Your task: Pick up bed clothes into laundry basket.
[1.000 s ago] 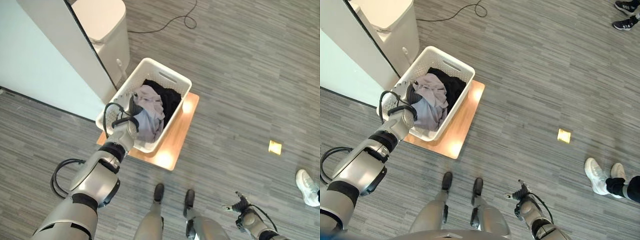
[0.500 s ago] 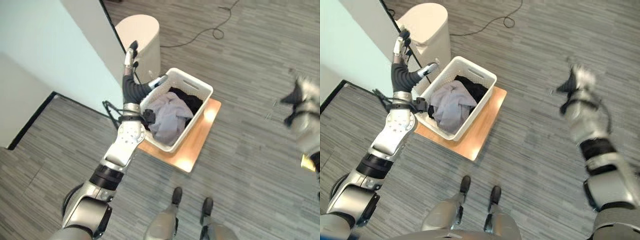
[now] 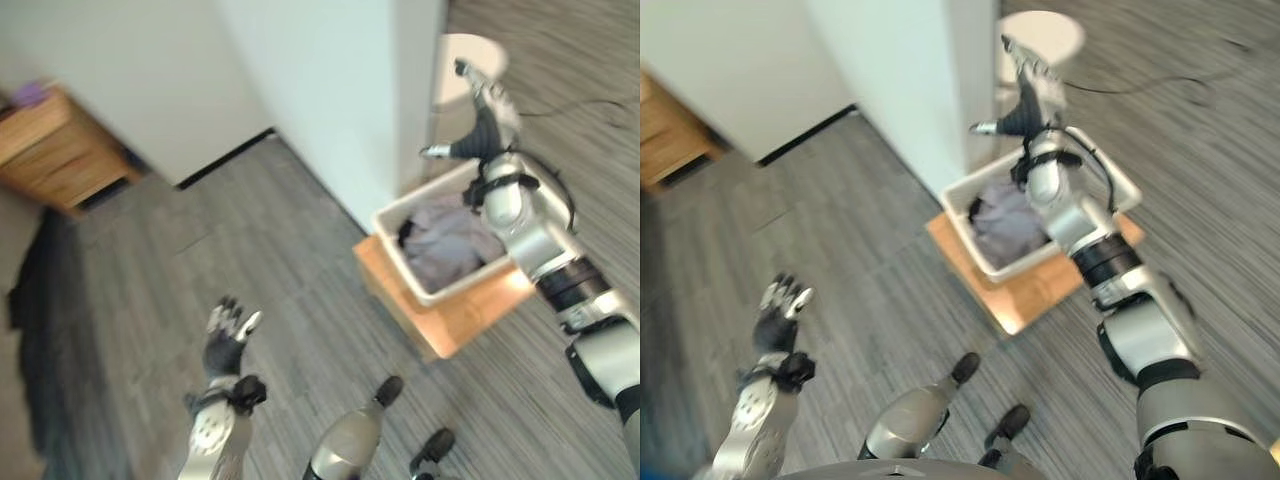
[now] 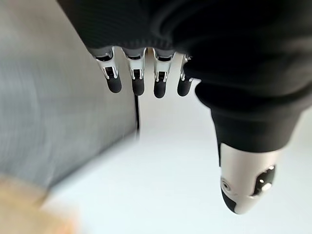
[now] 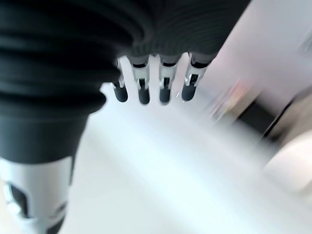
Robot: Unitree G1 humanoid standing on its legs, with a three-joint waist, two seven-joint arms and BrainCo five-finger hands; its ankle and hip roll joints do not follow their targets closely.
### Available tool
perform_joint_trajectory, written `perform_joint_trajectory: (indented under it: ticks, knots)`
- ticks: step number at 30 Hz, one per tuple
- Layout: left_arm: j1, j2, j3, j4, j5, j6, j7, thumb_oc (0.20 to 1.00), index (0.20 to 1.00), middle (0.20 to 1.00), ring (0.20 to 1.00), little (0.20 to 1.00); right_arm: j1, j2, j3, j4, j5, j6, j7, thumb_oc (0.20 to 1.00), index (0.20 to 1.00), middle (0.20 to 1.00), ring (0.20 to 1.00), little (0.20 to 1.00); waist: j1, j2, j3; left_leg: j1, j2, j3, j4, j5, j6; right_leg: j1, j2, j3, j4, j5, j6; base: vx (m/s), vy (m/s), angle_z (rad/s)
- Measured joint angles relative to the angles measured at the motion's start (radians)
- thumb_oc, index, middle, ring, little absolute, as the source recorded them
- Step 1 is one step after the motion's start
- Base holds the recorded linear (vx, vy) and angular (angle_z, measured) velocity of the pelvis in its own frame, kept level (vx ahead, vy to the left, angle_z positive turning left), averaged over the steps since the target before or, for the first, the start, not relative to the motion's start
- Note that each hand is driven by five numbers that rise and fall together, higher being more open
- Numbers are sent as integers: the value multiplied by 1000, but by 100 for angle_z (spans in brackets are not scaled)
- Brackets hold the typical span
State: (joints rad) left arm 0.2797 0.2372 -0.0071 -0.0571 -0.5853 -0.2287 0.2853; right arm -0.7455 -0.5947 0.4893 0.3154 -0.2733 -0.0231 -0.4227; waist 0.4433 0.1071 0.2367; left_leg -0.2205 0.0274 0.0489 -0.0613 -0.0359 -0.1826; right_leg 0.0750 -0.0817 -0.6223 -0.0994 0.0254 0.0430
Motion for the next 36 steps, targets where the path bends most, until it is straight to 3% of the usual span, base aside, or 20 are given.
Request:
perform_joint_trajectory:
  ticks: [1,2,4,5,7,8,9,10,12,13,14,16,17,19,21,25,28,30,34,36]
  knots:
    - [-17,2,17,-1,1,-6,-14,1000,1000,1000,1000,1000,35,-2,2,-3,-4,-6,13,1000,1000,1000,1000,1000,-30,-3,1,-8,45,104,21,28,37,42,-13,-33,2,-7,-8,-105,7,383]
    - [-51,21,27,-2,1,-8,-22,1000,1000,1000,1000,1000,104,-22,-47,-74,-5,-10,20,1000,1000,1000,1000,1000,-36,-12,1,-6,144,361,68,31,62,85,-42,-88,40,-56,-1,-136,127,374]
    - [-78,-8,156,-12,2,-9,-8,1000,1000,1000,1000,1000,510,58,-332,-620,-37,1,45,1000,1000,1000,1000,1000,-144,-18,-19,45,295,678,167,102,96,182,-91,-190,136,-66,12,-78,229,370]
    - [-69,-57,193,-52,10,-12,19,1000,1000,1000,1000,1000,798,125,-433,-867,-77,-76,37,1000,1000,1000,1000,1000,-185,-1,-25,116,330,759,172,278,243,190,-145,-193,301,-87,14,83,260,280]
    - [-35,-98,226,-156,20,-34,61,1000,1000,1000,1000,1000,1274,185,-485,-979,-124,-164,38,1000,1000,1000,1000,1000,-276,-35,-25,149,255,752,102,255,259,169,-249,-191,507,-159,53,143,243,152]
    - [31,-91,241,-183,50,-80,88,1000,1000,1000,1000,1000,1266,119,-358,-828,-159,-129,53,1000,1000,1000,1000,1000,-280,-77,-46,182,257,674,76,241,250,103,-229,-159,408,-185,59,141,252,-17]
    - [-13,39,160,-117,95,-75,98,1000,1000,1000,1000,1000,1119,154,-224,-633,-201,-114,55,1000,1000,1000,1000,1000,-276,-177,-63,96,284,611,280,144,202,80,-196,-157,155,14,9,181,224,-43]
    - [-77,66,88,-71,122,-59,94,1000,1000,1000,1000,1000,1041,163,-191,-563,-210,-113,55,1000,1000,1000,1000,1000,-271,-191,-70,44,272,578,371,75,168,111,-221,-179,156,-6,64,221,251,25]
    - [-101,51,-2,-54,145,-50,94,1000,1000,1000,1000,1000,879,128,-165,-472,-239,-115,62,1000,1000,1000,1000,1000,-270,-141,-101,-1,240,545,390,-14,198,102,-232,-201,220,-12,73,263,233,106]
    - [-163,54,-56,-3,180,-49,105,1000,1000,1000,1000,1000,782,102,-157,-455,-240,-109,44,1000,1000,1000,1000,1000,-276,-130,-105,34,144,465,332,-31,226,104,-348,-174,449,11,55,213,183,193]
    - [-192,57,-60,-3,180,-51,121,1000,1000,1000,1000,1000,745,79,-145,-451,-240,-113,40,1000,1000,1000,1000,1000,-298,-126,-101,66,96,384,281,-28,237,57,-390,-68,614,26,27,141,134,237]
    - [-243,88,-37,-15,183,-69,153,1000,1000,1000,1000,1000,658,101,-126,-440,-240,-136,36,1000,1000,1000,1000,1000,-295,-131,-96,145,50,306,126,42,264,-86,-271,214,637,-141,110,77,13,203]
    - [-252,93,-18,-25,191,-76,158,1000,1000,1000,1000,1000,632,115,-127,-434,-239,-145,32,1000,1000,1000,1000,1000,-314,-139,-99,159,39,255,101,48,259,-134,-217,293,572,-155,97,162,-10,206]
    - [-240,102,-12,-47,198,-82,165,1000,1000,1000,1000,1000,629,132,-127,-416,-238,-150,27,1000,1000,1000,1000,1000,-323,-138,-94,189,11,169,72,48,260,-214,-181,339,512,-154,99,183,-37,153]
    - [-221,74,-42,-44,198,-98,165,1000,1000,1000,1000,1000,683,134,-123,-384,-235,-148,24,1000,1000,1000,1000,1000,-370,-130,-91,222,-16,-65,41,52,260,-253,-82,550,375,-157,95,240,-4,259]
    - [-170,78,-62,-4,195,-88,144,1000,1000,1000,1000,1000,688,140,-124,-314,-225,-138,26,1000,1000,1000,1000,1000,-407,-168,-87,212,-45,-276,57,49,251,-296,15,773,227,-86,62,203,-8,247]
    - [-158,87,-69,10,195,-85,111,1000,1000,1000,1000,1000,690,138,-130,-274,-216,-133,19,1000,1000,1000,1000,1000,-418,-201,-71,175,-89,-396,90,18,211,-267,63,882,56,-11,39,218,-19,228]
    - [-162,93,-84,19,195,-79,99,1000,1000,1000,1000,1000,687,133,-123,-251,-213,-124,19,1000,1000,1000,1000,1000,-438,-192,-59,159,-93,-454,124,-12,168,-262,91,903,85,61,68,196,-51,171]
    - [-173,99,-95,25,195,-73,79,1000,1000,1000,1000,1000,677,135,-128,-248,-181,-120,18,1000,1000,1000,1000,1000,-443,-178,-19,115,-80,-481,260,-76,142,-246,170,859,212,30,22,198,-128,85]
    - [-210,100,-103,25,194,-71,59,1000,1000,1000,1000,1000,687,132,-133,-275,-151,-121,16,1000,1000,1000,1000,1000,-494,-186,-7,130,-64,-609,192,-67,141,-247,203,881,252,-17,-6,161,-151,120]
